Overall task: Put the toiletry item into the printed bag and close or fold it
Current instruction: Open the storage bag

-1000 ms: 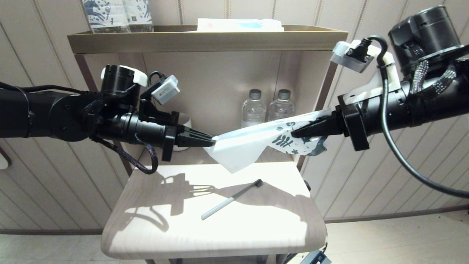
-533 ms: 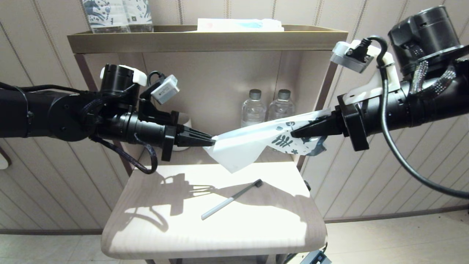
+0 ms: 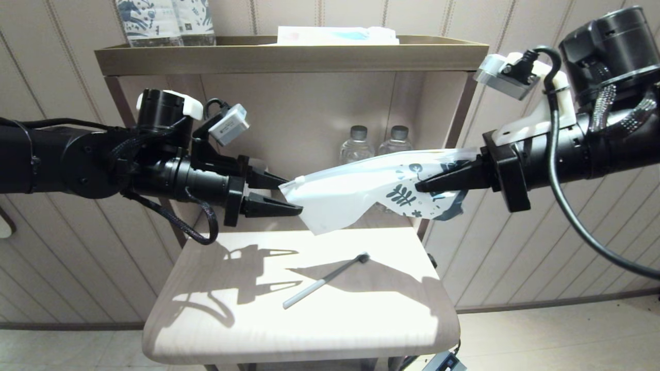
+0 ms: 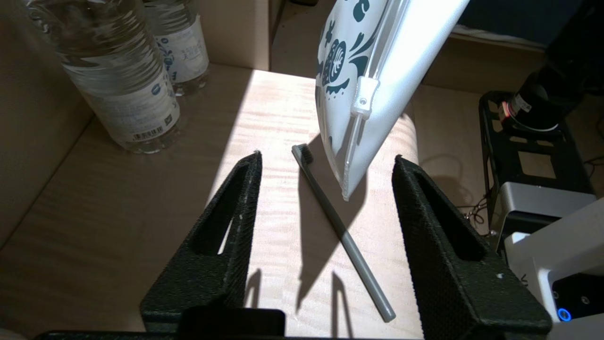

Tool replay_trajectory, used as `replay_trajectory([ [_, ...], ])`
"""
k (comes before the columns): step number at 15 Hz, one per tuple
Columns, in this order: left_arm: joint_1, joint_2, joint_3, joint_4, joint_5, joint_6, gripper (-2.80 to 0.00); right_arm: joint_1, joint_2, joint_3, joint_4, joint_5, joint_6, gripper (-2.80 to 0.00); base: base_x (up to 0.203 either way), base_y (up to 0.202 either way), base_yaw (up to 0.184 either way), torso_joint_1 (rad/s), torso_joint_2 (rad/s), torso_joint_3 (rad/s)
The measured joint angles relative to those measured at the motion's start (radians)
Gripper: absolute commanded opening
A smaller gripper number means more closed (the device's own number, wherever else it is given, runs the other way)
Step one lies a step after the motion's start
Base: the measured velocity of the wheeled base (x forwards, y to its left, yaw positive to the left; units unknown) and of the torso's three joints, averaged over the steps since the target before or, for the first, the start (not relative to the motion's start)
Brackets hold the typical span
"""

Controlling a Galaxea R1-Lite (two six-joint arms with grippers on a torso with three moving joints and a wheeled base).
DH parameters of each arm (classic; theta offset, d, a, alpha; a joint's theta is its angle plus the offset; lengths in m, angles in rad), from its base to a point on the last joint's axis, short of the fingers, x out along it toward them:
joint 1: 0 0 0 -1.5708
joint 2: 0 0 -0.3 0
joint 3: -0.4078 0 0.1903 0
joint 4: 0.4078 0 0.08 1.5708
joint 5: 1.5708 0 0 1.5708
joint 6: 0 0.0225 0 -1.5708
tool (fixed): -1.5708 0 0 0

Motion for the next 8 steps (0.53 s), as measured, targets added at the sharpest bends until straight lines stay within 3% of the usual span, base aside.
replay_trajectory([
  [8,-0.005,0.0,0.007,0.003,-0.01,-0.001,0.0,0.009,0.005,0.025,-0.017,0.016,0.004,-2.8,0.0,0.0,0.0,0.0,0.0,0.0],
])
